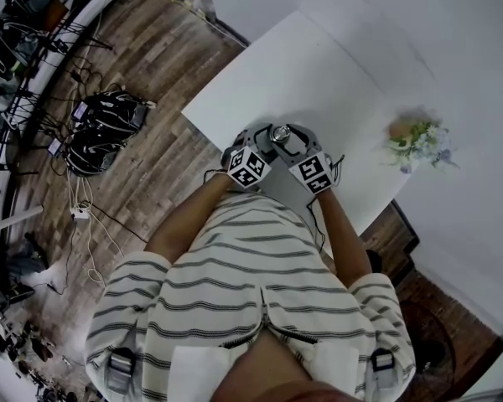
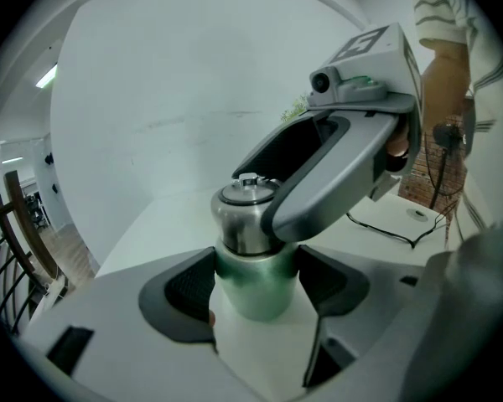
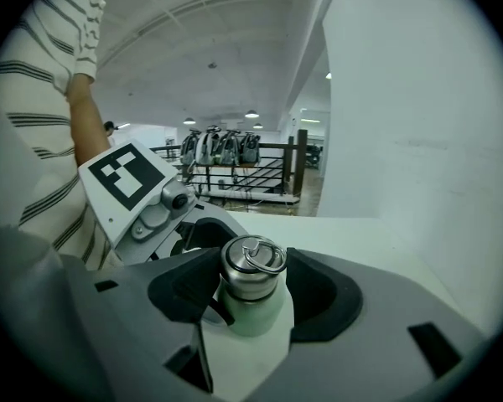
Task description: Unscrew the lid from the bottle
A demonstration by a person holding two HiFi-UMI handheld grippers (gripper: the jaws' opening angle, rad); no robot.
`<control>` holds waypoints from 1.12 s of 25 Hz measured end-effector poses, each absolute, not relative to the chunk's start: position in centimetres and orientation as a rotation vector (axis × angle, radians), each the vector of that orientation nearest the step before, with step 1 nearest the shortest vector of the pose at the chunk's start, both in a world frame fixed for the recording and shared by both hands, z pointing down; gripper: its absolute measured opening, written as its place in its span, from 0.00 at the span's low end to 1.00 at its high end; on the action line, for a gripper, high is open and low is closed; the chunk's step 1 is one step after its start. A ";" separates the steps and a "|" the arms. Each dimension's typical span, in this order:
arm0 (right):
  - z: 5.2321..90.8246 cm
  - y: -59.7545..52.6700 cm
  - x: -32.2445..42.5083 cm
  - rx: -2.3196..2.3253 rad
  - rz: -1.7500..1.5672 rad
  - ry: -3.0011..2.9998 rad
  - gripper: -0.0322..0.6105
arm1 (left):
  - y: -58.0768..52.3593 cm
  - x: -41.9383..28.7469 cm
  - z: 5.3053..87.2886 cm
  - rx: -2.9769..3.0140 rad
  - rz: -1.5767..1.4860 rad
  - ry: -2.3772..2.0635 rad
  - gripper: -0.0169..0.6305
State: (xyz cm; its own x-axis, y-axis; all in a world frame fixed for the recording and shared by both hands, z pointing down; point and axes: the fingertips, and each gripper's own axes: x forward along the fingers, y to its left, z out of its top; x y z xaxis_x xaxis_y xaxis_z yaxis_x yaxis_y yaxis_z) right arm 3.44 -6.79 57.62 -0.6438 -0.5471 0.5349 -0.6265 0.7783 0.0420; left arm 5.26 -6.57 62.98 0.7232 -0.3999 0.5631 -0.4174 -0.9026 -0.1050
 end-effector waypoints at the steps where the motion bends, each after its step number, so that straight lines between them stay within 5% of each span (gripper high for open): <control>1: 57.6 -6.7 3.4 0.810 0.173 -2.448 0.45 | -6.6 5.2 63.0 2.889 0.933 -0.685 0.50; 28: 58.7 -5.9 3.5 -0.314 -0.085 -2.217 0.45 | -6.7 5.2 62.8 2.892 0.935 -0.667 0.50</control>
